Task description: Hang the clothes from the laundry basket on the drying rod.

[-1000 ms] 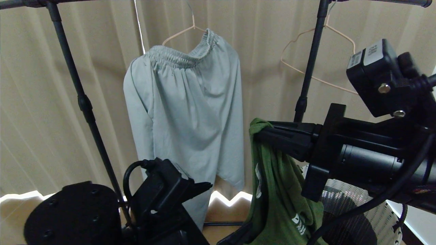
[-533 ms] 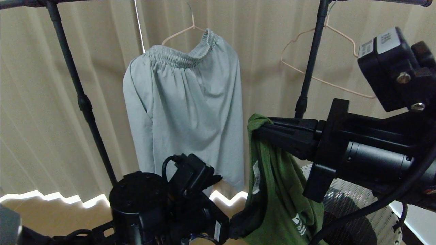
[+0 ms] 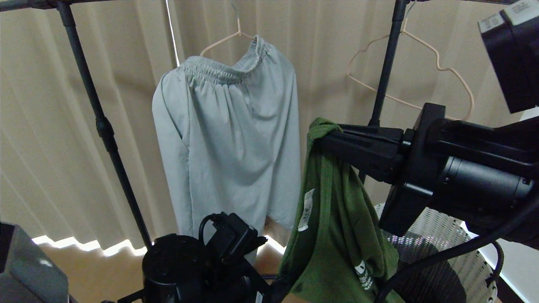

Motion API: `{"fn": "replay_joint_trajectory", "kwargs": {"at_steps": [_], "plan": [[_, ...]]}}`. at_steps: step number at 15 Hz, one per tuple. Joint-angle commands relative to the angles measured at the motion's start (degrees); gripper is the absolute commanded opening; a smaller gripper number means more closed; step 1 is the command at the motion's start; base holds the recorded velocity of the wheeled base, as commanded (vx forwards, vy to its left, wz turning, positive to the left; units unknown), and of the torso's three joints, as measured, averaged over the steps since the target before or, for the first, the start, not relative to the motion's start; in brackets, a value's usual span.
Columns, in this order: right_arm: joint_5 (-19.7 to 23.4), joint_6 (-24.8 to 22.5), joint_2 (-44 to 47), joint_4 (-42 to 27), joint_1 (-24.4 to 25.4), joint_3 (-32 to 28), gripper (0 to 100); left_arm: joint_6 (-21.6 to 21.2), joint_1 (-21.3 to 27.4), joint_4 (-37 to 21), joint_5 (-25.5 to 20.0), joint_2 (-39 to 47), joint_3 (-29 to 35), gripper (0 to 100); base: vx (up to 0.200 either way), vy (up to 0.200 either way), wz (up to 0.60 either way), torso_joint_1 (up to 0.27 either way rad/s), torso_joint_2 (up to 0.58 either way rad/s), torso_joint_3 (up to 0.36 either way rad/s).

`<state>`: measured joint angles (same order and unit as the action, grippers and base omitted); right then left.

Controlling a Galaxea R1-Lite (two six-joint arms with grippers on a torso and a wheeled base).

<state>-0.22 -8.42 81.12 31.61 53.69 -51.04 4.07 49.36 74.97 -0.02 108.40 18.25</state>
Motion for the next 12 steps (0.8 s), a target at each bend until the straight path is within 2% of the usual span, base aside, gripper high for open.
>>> {"fn": "replay_joint_trajectory", "kwargs": {"at_steps": [1, 2, 3, 5, 7, 8, 10, 12], "plan": [[-0.13, -0.01, 0.01, 0.12, 0.01, -0.02, 0, -0.03, -0.32, 3.43, 0.29, -0.21, -3.4, 0, 0.0, 0.0, 0.0, 0.0, 0.0, 0.0], [-0.13, -0.01, 0.01, 0.12, 0.01, 0.07, 0, -0.12, -0.32, 5.1, 0.64, -0.21, -4.45, 0, 0.0, 0.0, 0.0, 0.0, 0.0, 0.0], [-0.13, -0.01, -0.08, 0.12, -0.16, 0.07, 0, -0.64, -0.23, 9.84, 2.75, -0.64, -7.35, 0, 0.0, 0.0, 0.0, 0.0, 0.0, 0.0], [-0.22, -0.1, -0.17, 0.12, -0.87, 0.07, 0, -2.49, -0.49, 15.03, 4.68, -1.35, -11.13, 0, 0.0, 0.0, 0.0, 0.0, 0.0, 0.0], [-0.31, -0.1, -0.7, 0.21, -2.89, 0.07, 0, -7.41, -6.29, 15.03, 5.12, -6.09, -12.71, 0, 0.0, 0.0, 0.0, 0.0, 0.0, 0.0], [-0.31, -0.01, -0.96, 0.21, -3.59, 0.07, 0, -8.11, -7.79, 14.85, 5.12, -7.76, -12.18, 0, 0.0, 0.0, 0.0, 0.0, 0.0, 0.0], [-0.31, -0.1, -2.45, 0.12, -7.19, 0.33, 0, -9.08, -12.36, -0.7, 5.12, -18.75, -4.71, 0, 0.0, 0.0, 0.0, 0.0, 0.0, 0.0], [-0.31, -0.1, -4.48, 0.12, -9.74, 0.77, 0, -8.82, -13.85, -24.35, 5.03, -29.65, 6.71, 0, 0.0, 0.0, 0.0, 0.0, 0.0, 0.0]]}}
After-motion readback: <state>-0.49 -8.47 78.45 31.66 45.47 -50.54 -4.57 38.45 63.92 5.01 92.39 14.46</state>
